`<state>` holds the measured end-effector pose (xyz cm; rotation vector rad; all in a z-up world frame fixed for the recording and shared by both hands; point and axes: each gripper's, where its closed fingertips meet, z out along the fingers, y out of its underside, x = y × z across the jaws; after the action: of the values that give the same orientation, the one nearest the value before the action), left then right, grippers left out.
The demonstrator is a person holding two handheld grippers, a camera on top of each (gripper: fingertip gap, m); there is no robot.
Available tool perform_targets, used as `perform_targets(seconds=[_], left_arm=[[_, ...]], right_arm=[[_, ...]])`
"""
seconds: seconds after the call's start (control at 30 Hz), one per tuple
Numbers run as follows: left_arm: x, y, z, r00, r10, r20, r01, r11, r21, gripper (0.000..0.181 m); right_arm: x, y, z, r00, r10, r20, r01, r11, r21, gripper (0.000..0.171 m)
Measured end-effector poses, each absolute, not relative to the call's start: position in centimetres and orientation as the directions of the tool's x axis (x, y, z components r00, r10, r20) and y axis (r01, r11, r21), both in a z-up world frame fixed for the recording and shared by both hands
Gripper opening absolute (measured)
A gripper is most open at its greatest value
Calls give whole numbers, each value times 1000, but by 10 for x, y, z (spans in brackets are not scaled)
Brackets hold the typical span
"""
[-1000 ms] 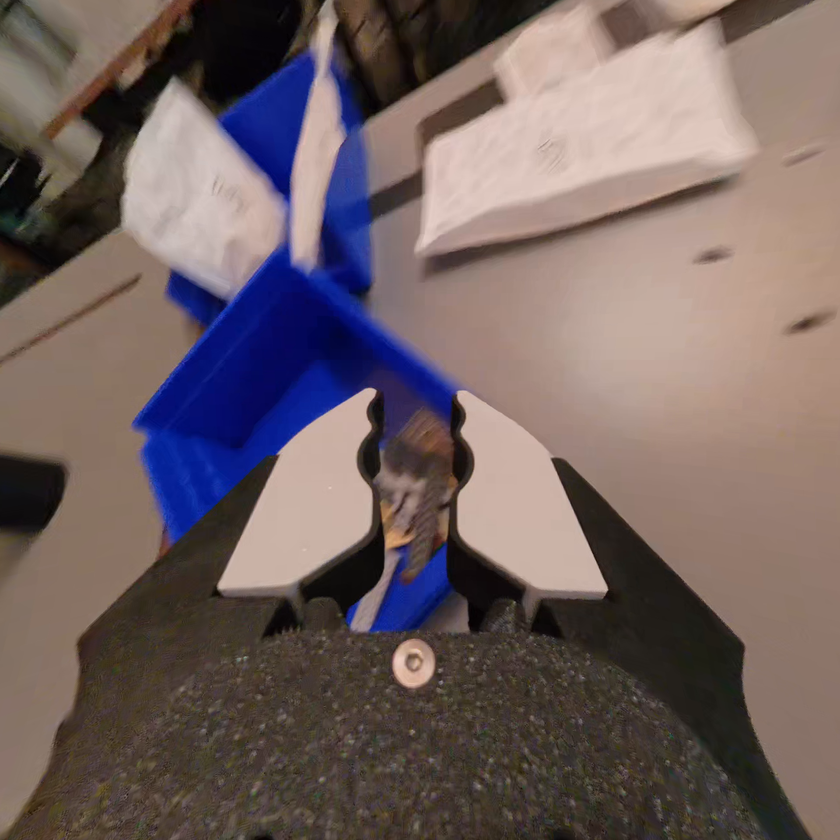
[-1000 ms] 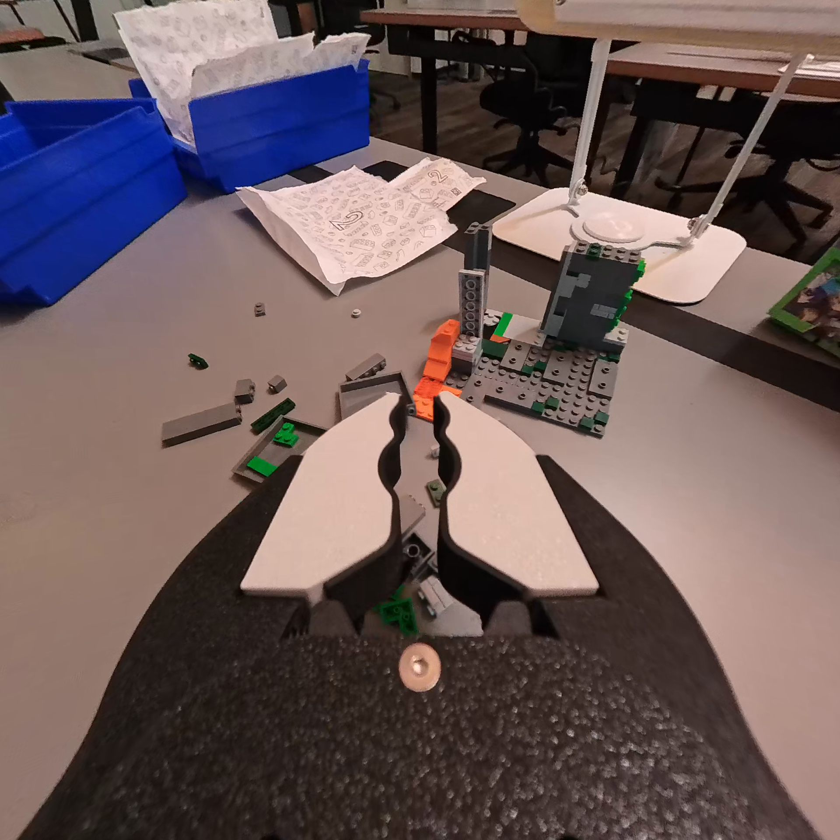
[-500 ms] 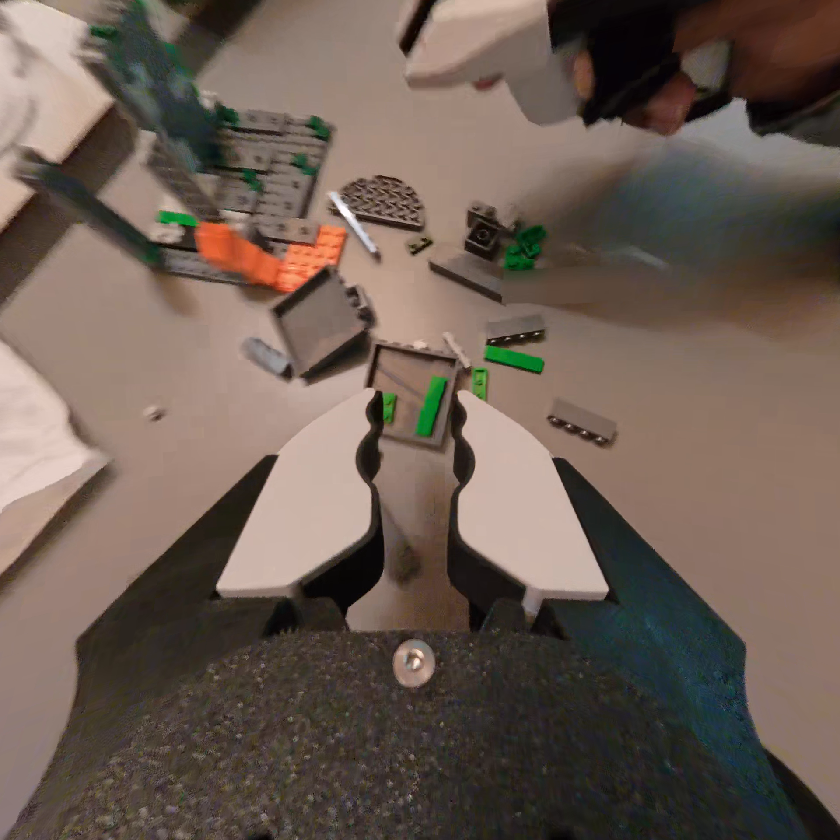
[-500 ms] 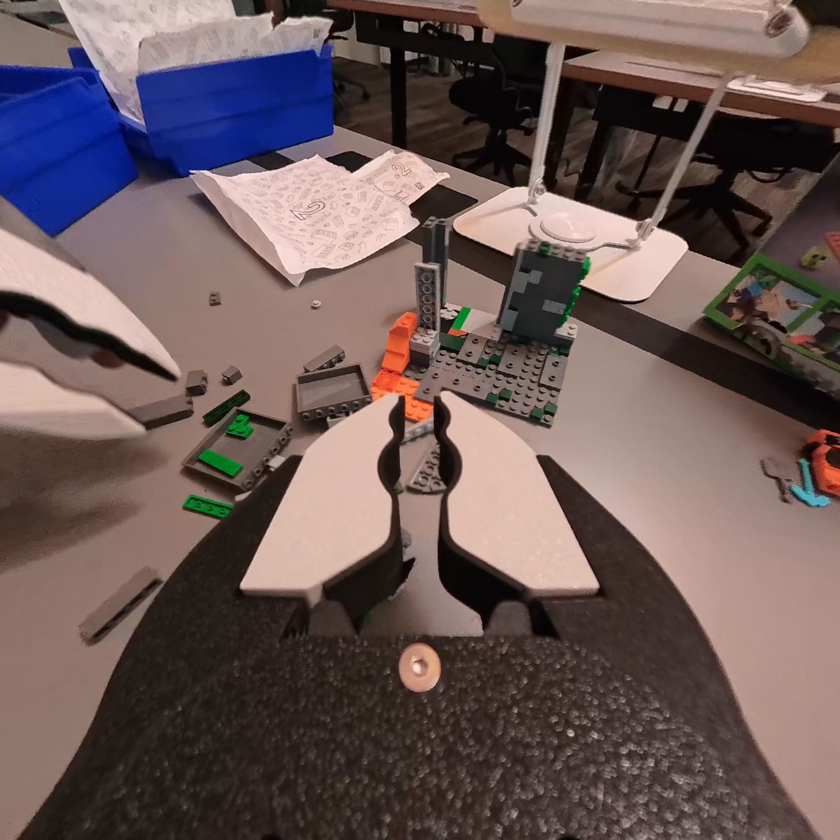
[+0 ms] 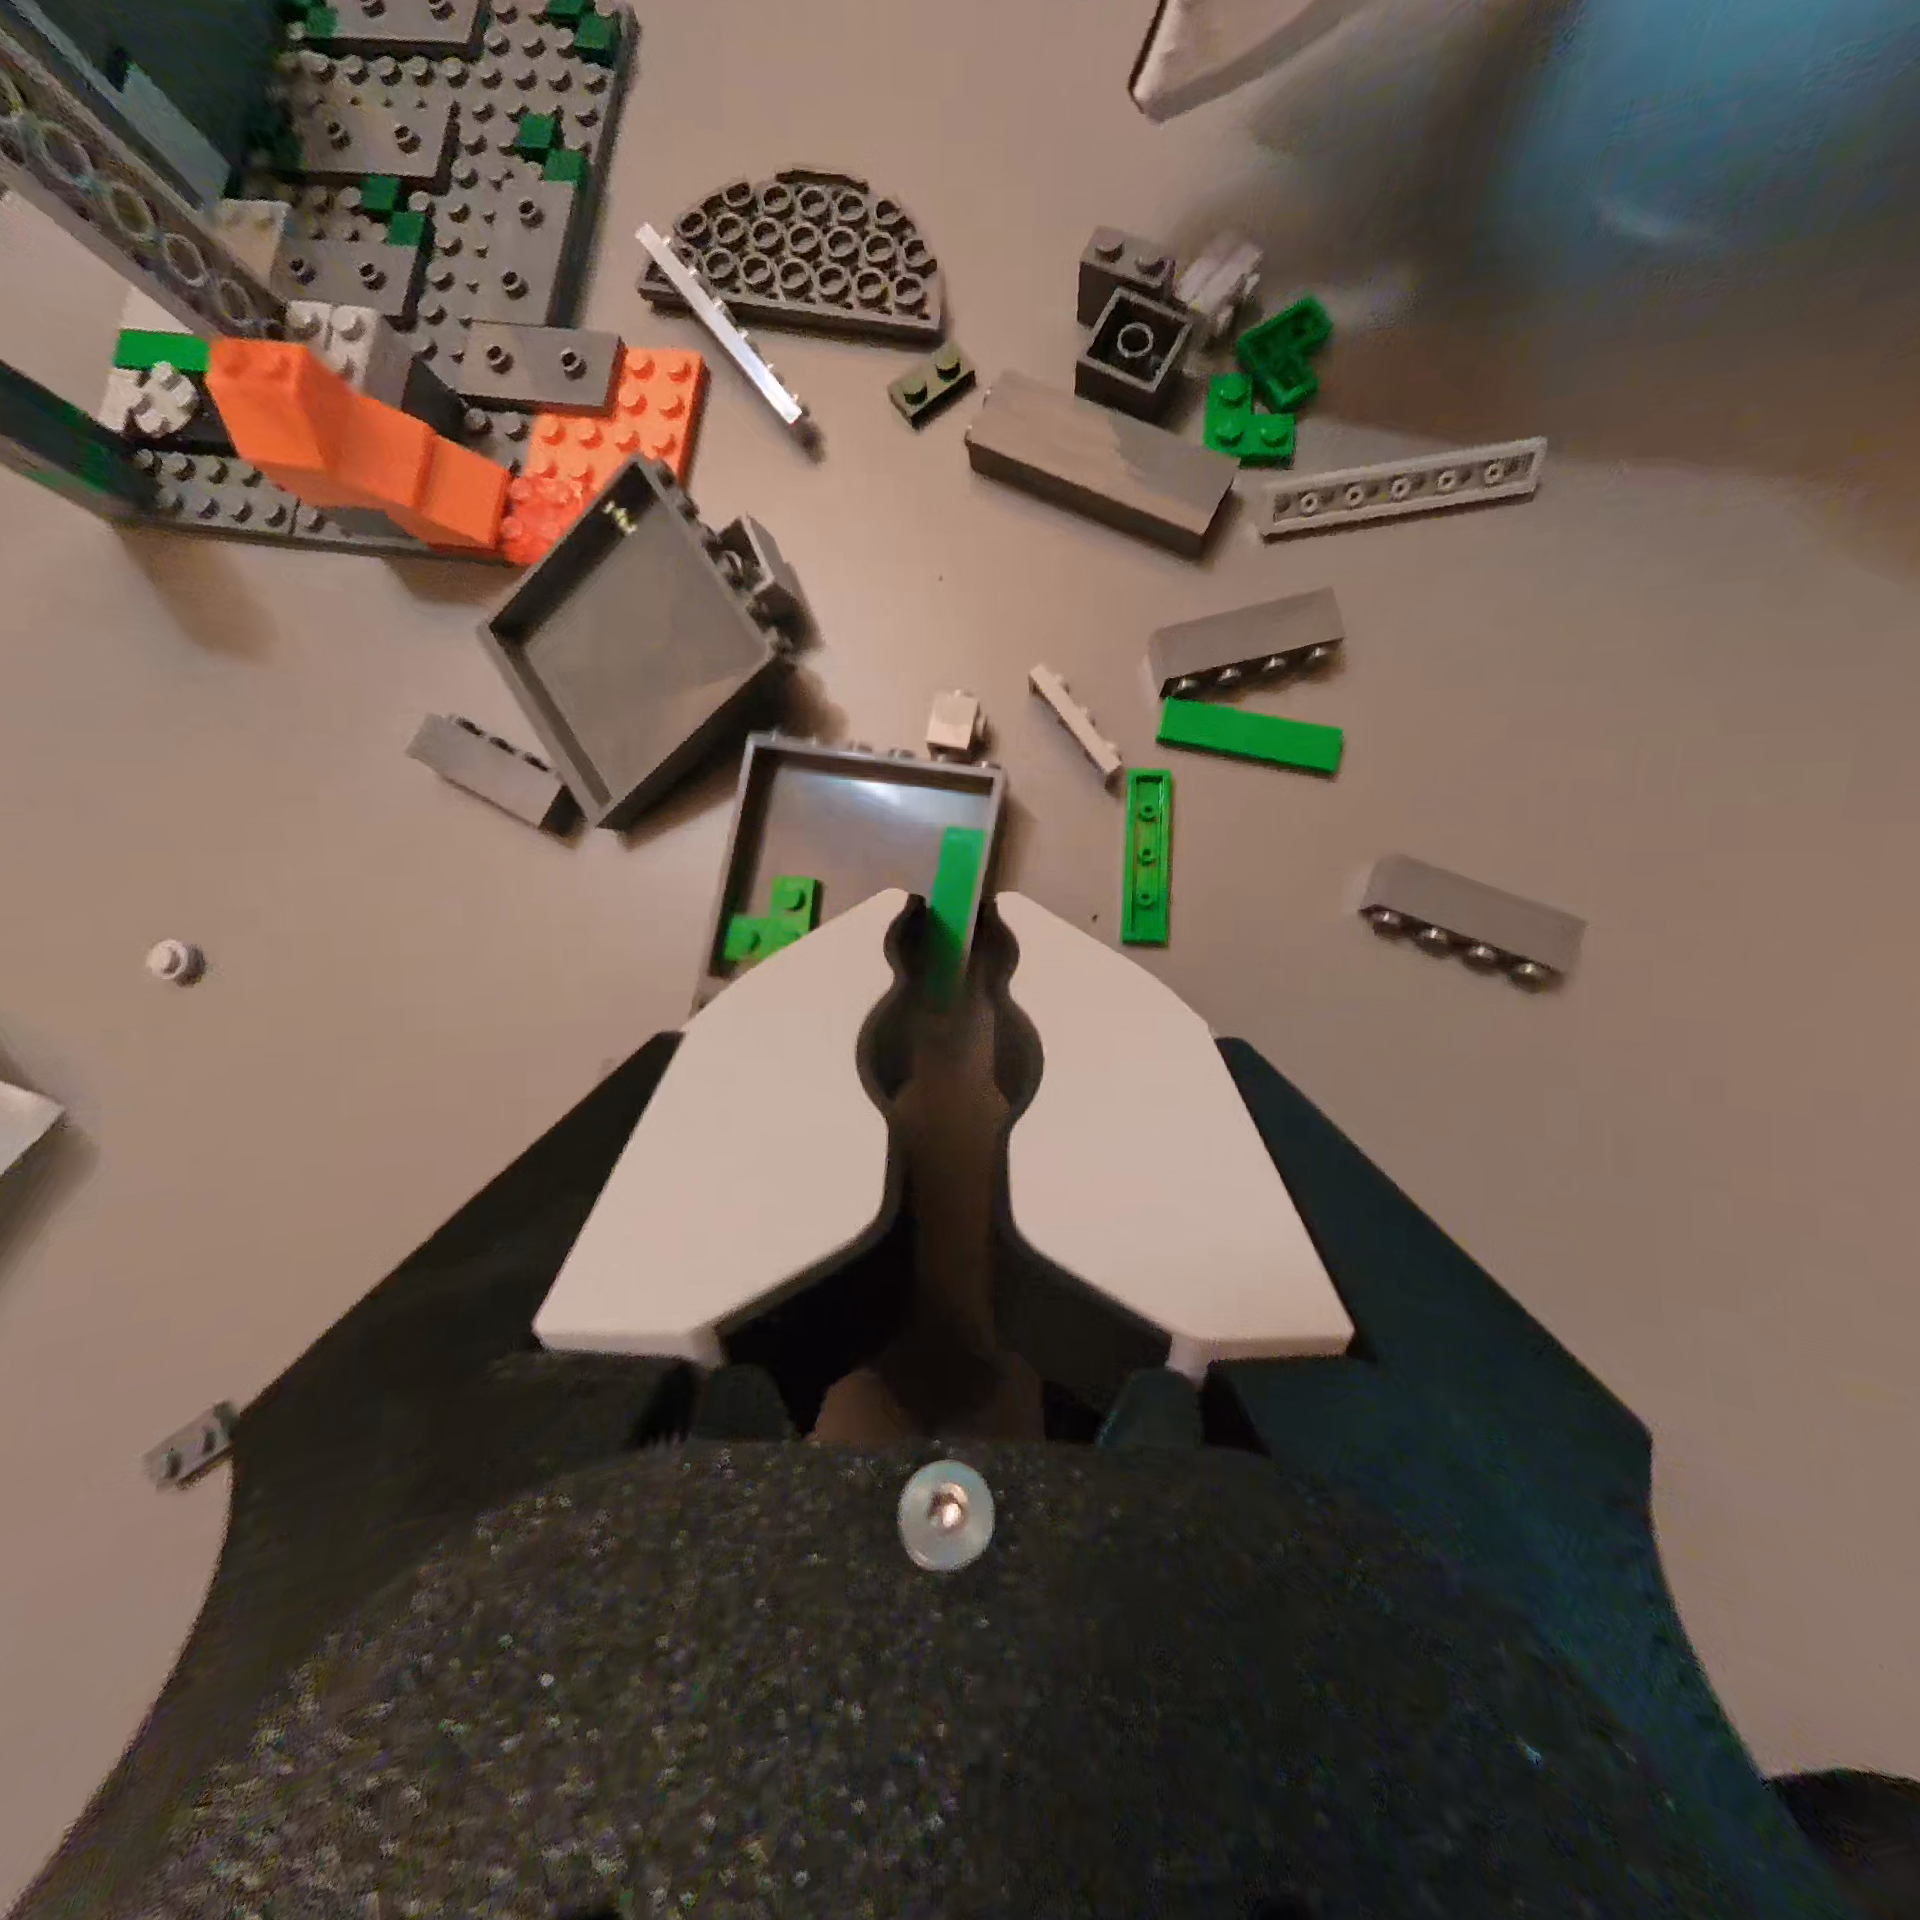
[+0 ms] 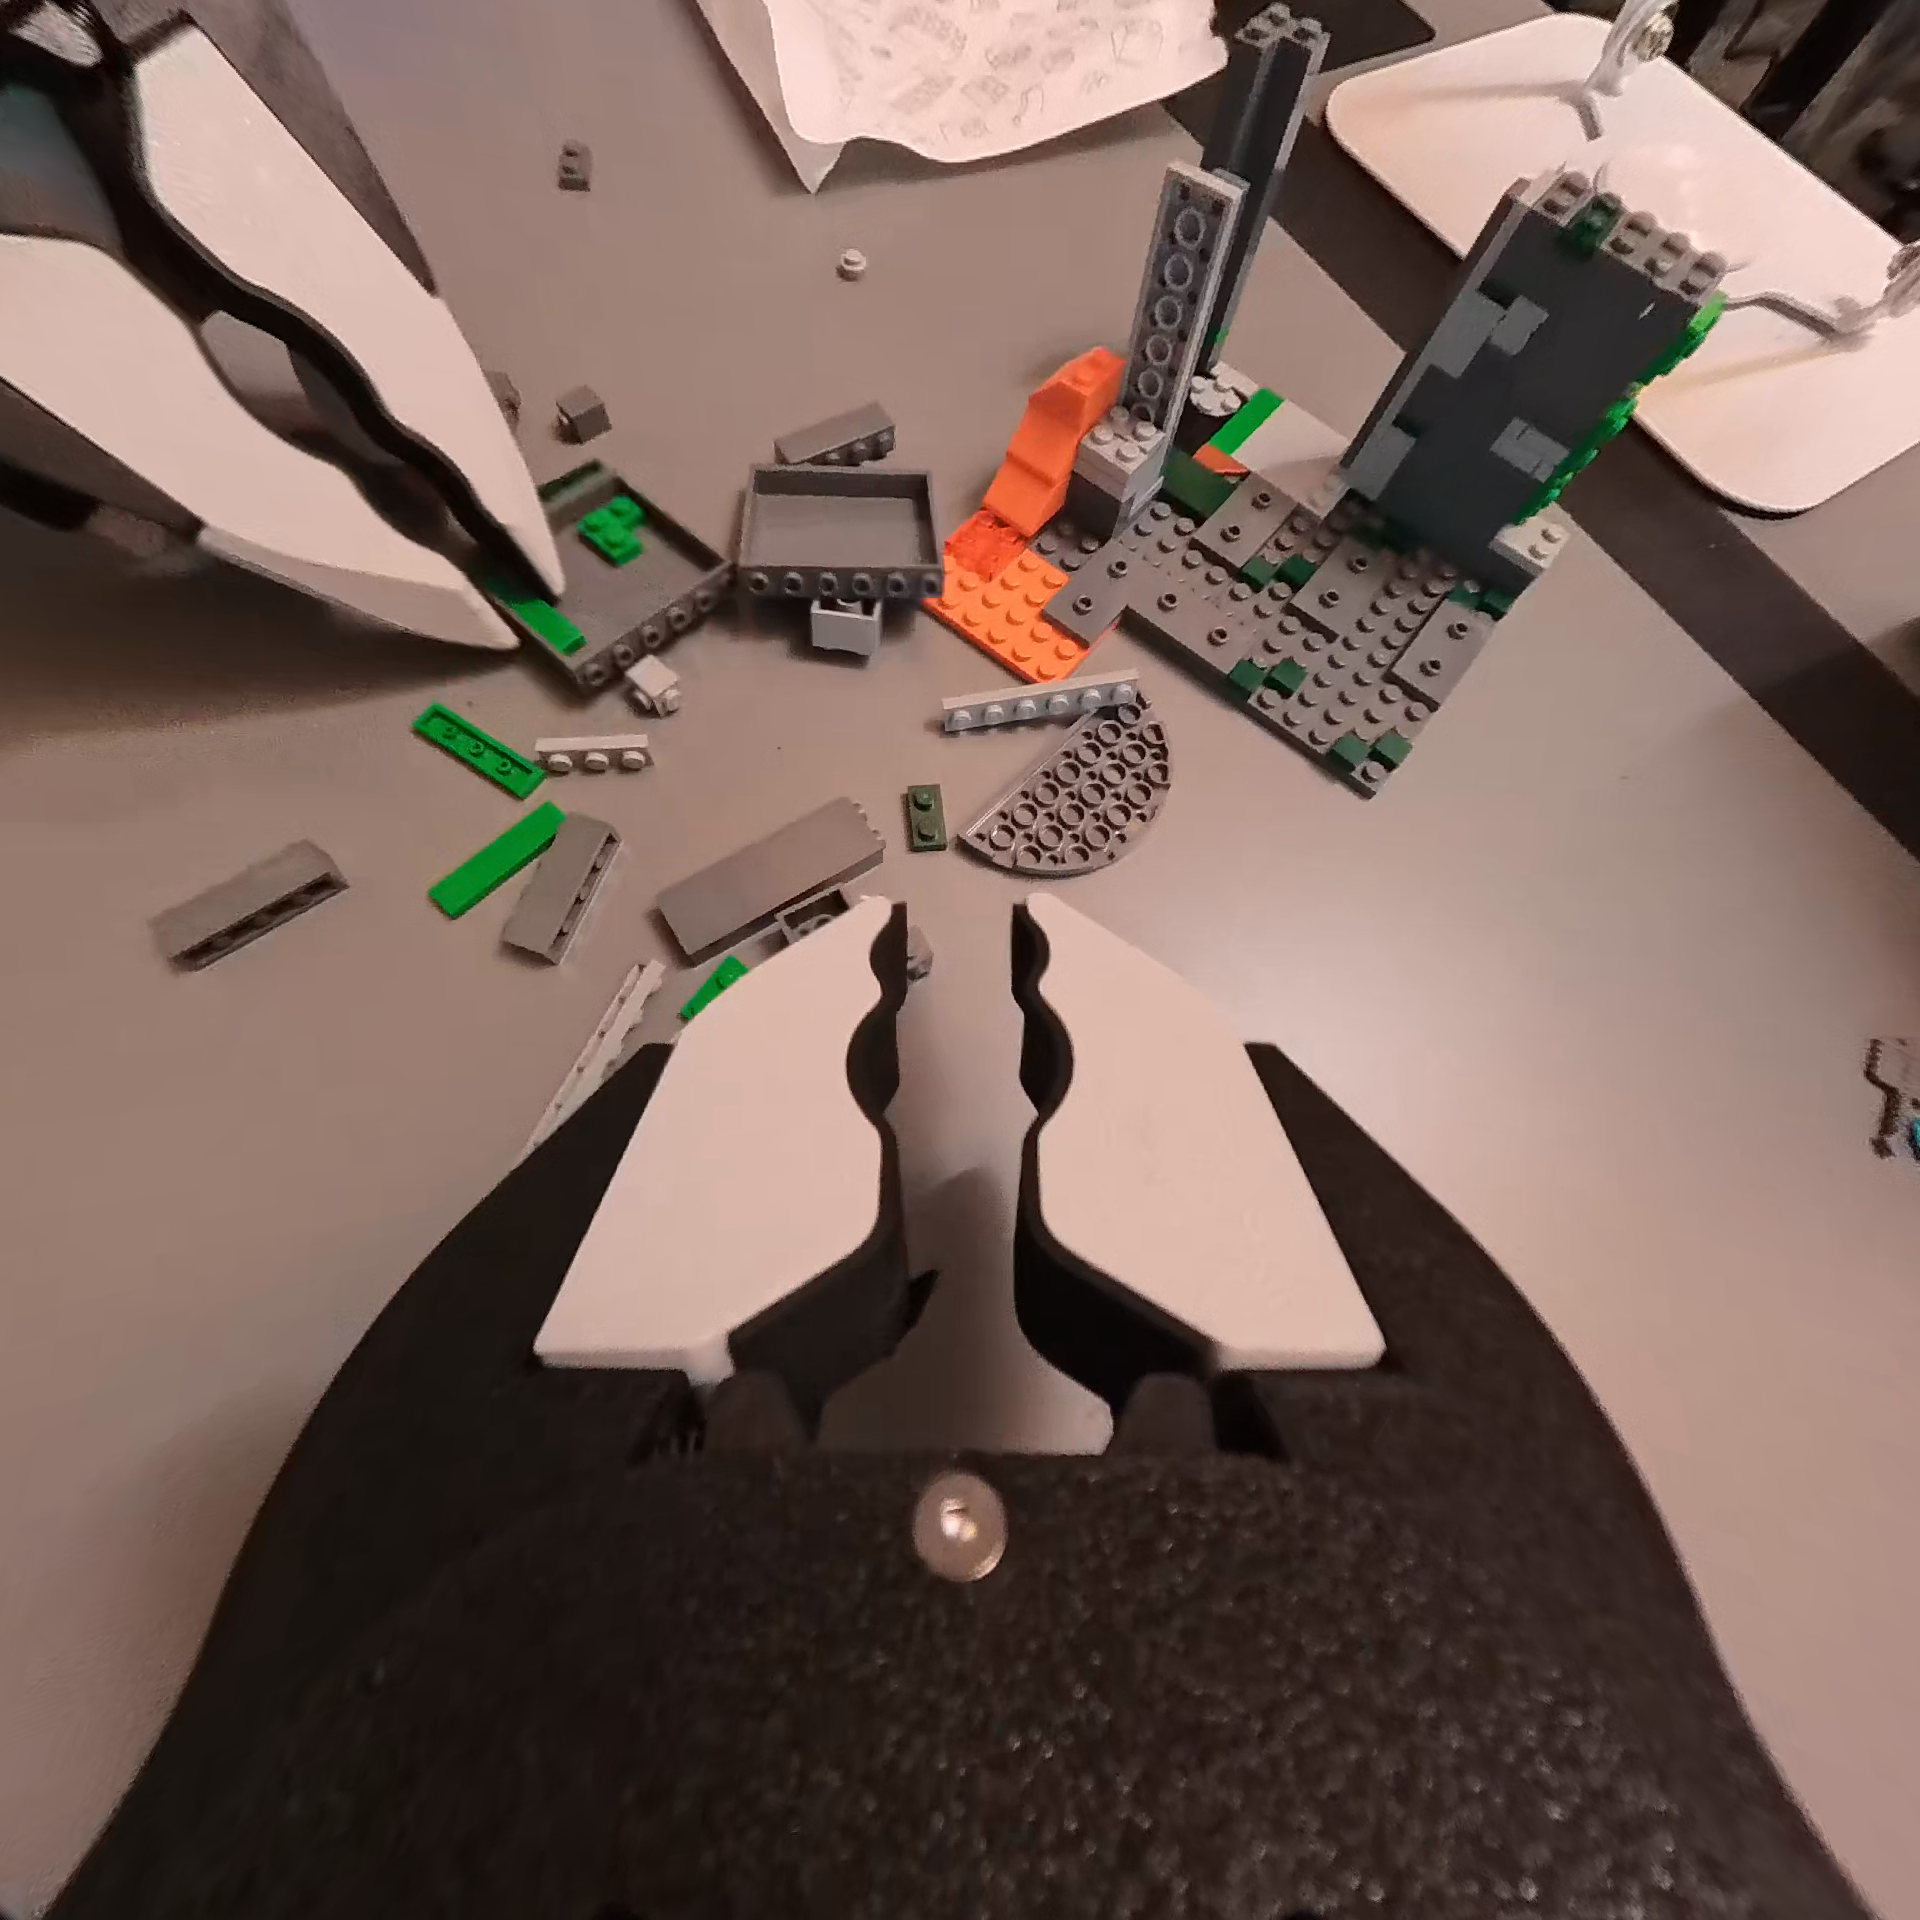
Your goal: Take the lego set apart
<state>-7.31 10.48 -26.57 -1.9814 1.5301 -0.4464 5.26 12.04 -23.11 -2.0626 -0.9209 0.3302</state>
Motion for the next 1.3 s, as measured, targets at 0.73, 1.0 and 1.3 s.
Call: perform_targets(seconds=[0.73, 1.0, 1.3], left_arm=[[-65, 71, -209, 160, -960, 231, -447, -279, -850, 2], [-71, 32, -216, -21, -995, 97, -607, -64, -792, 20], [-74, -5, -256, -221, -975, -25, -814, 198, -547, 28]], right_arm=[[-15, 83, -217, 451, 880, 151, 541, -134, -830, 24], [-7, 93, -211, 511, 853, 108, 477, -176, -861, 23], [2, 102, -218, 559, 820, 123, 497, -213, -841, 21]])
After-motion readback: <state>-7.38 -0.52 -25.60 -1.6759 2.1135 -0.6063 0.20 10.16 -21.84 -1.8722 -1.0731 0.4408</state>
